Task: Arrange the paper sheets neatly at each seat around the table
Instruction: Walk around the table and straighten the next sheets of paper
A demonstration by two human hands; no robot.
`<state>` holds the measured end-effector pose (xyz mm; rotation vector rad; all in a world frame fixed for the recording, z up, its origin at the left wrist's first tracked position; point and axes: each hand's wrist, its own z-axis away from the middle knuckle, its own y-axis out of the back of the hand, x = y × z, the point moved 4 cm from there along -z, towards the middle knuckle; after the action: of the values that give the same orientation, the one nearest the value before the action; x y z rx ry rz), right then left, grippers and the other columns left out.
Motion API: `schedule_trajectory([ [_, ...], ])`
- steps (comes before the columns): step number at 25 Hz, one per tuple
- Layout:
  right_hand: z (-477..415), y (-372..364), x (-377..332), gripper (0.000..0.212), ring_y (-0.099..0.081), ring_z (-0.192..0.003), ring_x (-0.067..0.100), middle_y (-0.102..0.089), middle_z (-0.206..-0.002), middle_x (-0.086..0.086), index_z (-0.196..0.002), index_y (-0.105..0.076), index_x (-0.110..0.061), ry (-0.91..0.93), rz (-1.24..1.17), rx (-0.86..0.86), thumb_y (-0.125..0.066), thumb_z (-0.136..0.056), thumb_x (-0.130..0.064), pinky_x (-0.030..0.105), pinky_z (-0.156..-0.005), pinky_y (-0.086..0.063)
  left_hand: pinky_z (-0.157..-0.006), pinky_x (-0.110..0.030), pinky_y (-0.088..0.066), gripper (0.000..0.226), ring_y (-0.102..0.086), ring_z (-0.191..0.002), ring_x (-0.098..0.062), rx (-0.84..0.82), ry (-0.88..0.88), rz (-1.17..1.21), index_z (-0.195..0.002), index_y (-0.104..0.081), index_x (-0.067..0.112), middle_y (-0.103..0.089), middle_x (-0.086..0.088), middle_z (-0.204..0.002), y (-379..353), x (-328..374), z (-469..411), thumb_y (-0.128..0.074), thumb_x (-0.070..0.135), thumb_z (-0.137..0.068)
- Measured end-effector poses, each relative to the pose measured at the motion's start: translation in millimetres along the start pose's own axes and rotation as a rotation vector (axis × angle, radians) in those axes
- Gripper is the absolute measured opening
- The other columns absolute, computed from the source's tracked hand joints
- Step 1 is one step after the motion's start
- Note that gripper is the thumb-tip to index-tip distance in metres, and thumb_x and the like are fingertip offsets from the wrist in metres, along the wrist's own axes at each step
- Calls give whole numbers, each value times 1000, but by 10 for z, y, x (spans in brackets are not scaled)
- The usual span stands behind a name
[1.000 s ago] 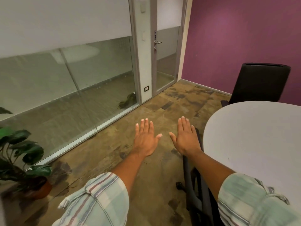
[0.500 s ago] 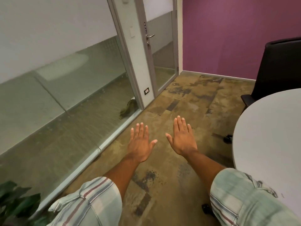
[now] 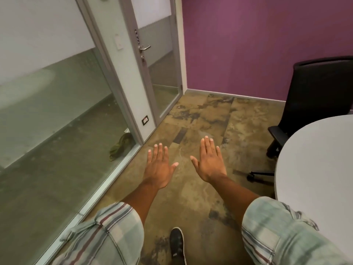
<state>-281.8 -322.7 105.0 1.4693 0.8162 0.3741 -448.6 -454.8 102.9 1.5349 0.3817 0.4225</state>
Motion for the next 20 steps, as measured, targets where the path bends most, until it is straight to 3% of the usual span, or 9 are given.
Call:
schedule_trajectory([
  [11, -2501, -243, 479, 87, 12, -160, 30, 11, -173, 14, -163, 7, -6, -156, 39, -12, -14, -104, -66, 51, -130, -7, -131, -51, 10, 87, 13, -162, -32, -23, -236, 52, -166, 1, 7, 8, -17, -175, -172, -44, -3046, -15, 67, -105],
  [20, -4592, -366, 2162, 88, 6, -161, 31, 7, -174, 15, -164, 3, -5, -319, 37, 35, -19, -104, -66, 52, -130, -9, -132, -52, 6, 88, 11, -163, -32, 1, -354, 39, -166, 0, 8, 5, -16, -176, -423, 892, -5804, -8, 68, -102],
])
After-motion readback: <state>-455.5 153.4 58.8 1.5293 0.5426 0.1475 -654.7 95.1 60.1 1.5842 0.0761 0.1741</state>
